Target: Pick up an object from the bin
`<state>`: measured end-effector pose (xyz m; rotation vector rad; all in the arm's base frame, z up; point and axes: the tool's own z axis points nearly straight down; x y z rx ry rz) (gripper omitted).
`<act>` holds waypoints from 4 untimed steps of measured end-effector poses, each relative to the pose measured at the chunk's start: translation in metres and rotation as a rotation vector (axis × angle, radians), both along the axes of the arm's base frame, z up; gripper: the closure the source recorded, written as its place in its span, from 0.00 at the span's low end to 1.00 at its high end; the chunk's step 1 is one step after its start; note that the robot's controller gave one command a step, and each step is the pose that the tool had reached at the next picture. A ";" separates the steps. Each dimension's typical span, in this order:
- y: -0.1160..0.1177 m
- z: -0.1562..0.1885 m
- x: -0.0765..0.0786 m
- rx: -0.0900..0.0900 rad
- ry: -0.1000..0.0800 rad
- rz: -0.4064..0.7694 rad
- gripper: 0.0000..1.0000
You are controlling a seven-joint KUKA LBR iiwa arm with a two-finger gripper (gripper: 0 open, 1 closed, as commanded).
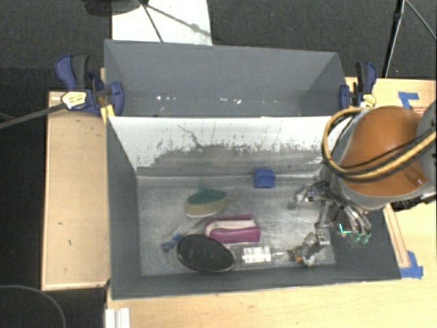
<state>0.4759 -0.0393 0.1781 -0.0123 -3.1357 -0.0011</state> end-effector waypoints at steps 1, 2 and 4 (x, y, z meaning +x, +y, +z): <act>0.083 -0.051 0.002 0.003 -0.002 -0.105 0.00; 0.135 -0.091 0.015 0.001 -0.013 0.293 0.00; 0.120 0.030 0.005 0.000 -0.015 0.356 1.00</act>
Offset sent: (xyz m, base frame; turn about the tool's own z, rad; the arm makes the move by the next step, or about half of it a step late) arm 0.0023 0.0788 -0.0496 0.1113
